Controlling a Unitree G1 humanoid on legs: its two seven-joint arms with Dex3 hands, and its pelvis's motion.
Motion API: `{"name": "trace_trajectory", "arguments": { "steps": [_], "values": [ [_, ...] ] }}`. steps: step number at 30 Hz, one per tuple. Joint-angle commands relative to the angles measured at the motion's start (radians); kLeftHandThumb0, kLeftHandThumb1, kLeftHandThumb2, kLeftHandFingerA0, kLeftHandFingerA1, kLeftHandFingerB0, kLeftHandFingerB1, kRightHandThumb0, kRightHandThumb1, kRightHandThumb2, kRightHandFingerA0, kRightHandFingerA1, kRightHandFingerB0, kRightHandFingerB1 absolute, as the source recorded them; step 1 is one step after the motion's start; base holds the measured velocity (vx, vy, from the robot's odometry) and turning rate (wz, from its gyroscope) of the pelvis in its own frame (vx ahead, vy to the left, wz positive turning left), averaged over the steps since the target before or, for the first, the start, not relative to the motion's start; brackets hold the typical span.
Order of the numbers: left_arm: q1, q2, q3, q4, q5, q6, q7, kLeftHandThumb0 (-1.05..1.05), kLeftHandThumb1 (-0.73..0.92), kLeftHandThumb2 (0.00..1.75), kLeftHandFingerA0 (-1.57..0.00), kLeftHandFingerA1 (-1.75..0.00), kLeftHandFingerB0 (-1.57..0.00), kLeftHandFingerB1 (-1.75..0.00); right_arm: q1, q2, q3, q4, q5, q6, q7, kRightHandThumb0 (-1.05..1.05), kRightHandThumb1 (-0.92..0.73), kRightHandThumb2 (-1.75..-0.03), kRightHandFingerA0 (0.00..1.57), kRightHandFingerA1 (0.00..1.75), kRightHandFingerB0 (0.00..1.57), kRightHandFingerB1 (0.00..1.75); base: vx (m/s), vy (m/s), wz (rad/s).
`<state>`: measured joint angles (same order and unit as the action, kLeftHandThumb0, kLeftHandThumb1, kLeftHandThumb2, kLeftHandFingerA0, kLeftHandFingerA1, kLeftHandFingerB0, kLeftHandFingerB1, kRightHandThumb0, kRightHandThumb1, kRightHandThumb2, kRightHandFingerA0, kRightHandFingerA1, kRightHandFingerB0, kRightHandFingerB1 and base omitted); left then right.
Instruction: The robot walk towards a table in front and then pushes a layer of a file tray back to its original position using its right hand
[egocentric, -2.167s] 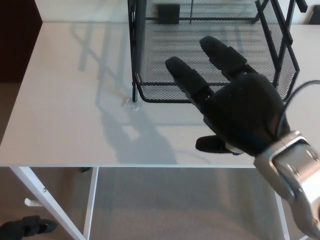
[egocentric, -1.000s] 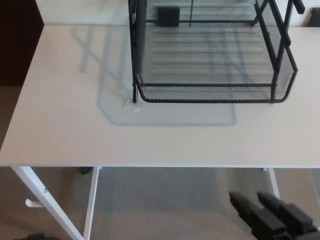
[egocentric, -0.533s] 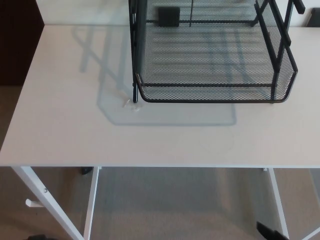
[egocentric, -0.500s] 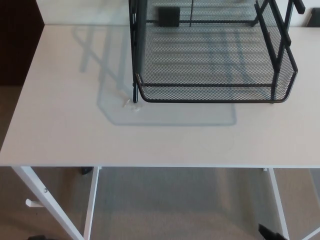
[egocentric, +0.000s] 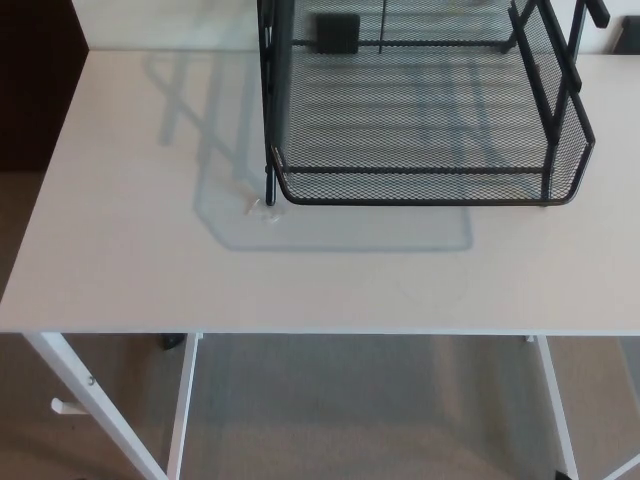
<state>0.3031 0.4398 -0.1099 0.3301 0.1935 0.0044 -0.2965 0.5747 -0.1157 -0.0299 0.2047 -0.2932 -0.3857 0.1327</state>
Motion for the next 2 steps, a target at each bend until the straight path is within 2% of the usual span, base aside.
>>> {"name": "trace_trajectory", "arguments": {
  "steps": [1, 2],
  "values": [
    [0.009, 0.019, 0.000, -0.001, 0.015, -0.021, 0.005, -0.29, 0.68, 0.61, -0.48, -0.41, -0.32, -0.35, -0.003, -0.017, 0.001, 0.024, 0.066, -0.063, -0.009, -0.85, -0.56, -0.90, 0.04, 0.29, 0.03, 0.08, 0.00, 0.000, 0.00],
    [0.009, 0.019, 0.000, -0.001, 0.015, -0.021, 0.005, -0.29, 0.68, 0.61, -0.48, -0.41, -0.32, -0.35, -0.003, -0.017, 0.001, 0.024, 0.066, -0.063, -0.009, -0.85, -0.56, -0.90, 0.04, 0.29, 0.03, 0.08, 0.00, 0.000, 0.00]
  ]
}}
